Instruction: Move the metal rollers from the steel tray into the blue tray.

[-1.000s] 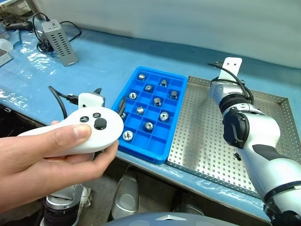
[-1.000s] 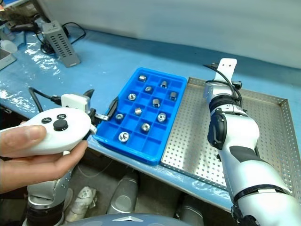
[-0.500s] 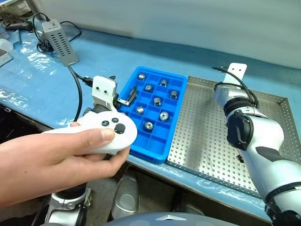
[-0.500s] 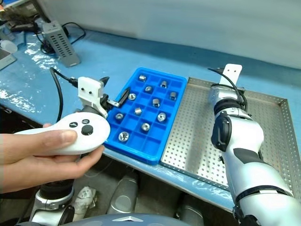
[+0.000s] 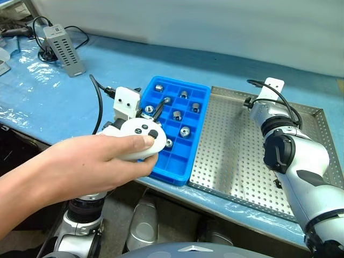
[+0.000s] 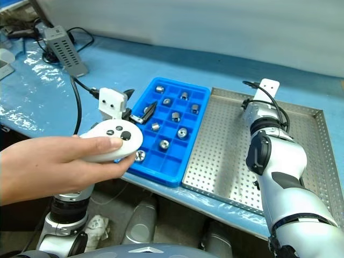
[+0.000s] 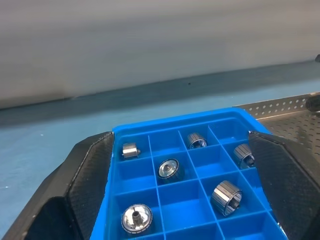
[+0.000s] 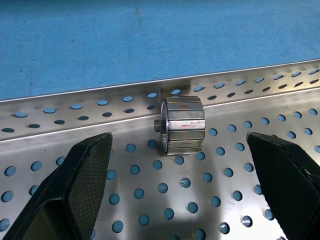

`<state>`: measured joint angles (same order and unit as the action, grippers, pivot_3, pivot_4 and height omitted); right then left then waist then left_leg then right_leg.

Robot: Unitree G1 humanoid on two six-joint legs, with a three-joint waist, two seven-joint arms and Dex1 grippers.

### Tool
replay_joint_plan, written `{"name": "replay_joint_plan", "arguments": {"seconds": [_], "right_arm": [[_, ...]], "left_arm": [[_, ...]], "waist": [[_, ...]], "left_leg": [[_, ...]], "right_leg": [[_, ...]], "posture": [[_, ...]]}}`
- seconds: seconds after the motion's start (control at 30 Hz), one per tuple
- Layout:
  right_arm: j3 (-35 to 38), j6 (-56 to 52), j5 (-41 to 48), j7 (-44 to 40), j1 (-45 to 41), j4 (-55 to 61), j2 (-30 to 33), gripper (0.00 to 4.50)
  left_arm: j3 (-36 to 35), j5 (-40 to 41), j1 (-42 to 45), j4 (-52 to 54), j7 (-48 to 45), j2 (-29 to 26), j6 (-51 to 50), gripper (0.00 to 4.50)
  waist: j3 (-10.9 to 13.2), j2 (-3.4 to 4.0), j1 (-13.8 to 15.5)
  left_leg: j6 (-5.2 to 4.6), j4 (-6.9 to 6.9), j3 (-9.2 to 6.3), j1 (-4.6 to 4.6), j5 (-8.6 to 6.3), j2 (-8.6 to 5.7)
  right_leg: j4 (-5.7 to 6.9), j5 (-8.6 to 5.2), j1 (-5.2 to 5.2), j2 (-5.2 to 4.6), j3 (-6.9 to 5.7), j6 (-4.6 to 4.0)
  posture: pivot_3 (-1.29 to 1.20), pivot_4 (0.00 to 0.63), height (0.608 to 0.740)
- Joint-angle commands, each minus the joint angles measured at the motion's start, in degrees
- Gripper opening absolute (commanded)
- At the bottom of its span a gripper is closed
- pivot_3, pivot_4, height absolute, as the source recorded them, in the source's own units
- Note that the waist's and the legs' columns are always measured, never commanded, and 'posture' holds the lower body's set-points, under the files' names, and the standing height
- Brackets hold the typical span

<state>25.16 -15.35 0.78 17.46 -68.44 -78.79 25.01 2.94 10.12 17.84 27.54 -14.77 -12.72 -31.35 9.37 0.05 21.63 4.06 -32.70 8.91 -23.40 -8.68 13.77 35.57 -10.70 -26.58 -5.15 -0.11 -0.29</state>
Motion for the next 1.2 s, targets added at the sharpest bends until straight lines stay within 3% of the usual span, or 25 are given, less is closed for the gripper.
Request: {"name": "replay_joint_plan", "arguments": {"seconds": [0.03, 0.6, 1.1, 1.2], "right_arm": [[-0.47, 1.33, -1.05, -0.88, -0.36, 0.39, 1.35, 4.46], [-2.70, 1.96, -5.49, -2.01, 0.40, 0.07, 3.27, 4.46], [-2.86, 1.28, -6.77, -0.83, 1.29, 0.01, 3.84, 4.46], [-2.95, 1.34, -7.12, -0.15, 1.38, 0.02, 4.43, 3.81]], "left_arm": [[-0.57, -0.14, -0.89, 4.38, 1.19, 0.07, -0.29, 4.50], [-2.48, -0.92, -6.91, 12.34, 6.54, 0.53, -3.35, 4.50], [-1.61, -0.79, -6.43, 13.19, 6.58, -0.05, -4.91, 4.50], [-1.63, -0.67, -6.36, 13.23, 6.62, 0.06, -4.99, 4.50]], "waist": [[0.00, 0.00, 0.10], [0.00, 0.00, 2.75], [0.00, 0.01, 4.45], [0.00, 0.01, 4.76]], "left_leg": [[0.00, 0.00, -0.02, -0.01, 0.00, 0.00], [-0.06, -0.05, -0.19, -0.08, -0.04, 0.00], [-0.07, -0.06, -0.25, -0.06, -0.04, -0.01], [-0.07, -0.06, -0.25, -0.07, -0.04, -0.03]], "right_leg": [[0.00, 0.00, 0.00, 0.00, -0.01, 0.00], [0.00, -0.01, 0.01, -0.01, -0.12, -0.01], [0.02, -0.01, 0.04, 0.00, -0.13, -0.01], [0.01, -0.01, 0.05, -0.01, -0.13, -0.01]], "posture": [[0.66, 0.150, 0.740], [0.74, 0.150, 0.740], [0.75, 0.150, 0.740], [0.75, 0.150, 0.740]]}}
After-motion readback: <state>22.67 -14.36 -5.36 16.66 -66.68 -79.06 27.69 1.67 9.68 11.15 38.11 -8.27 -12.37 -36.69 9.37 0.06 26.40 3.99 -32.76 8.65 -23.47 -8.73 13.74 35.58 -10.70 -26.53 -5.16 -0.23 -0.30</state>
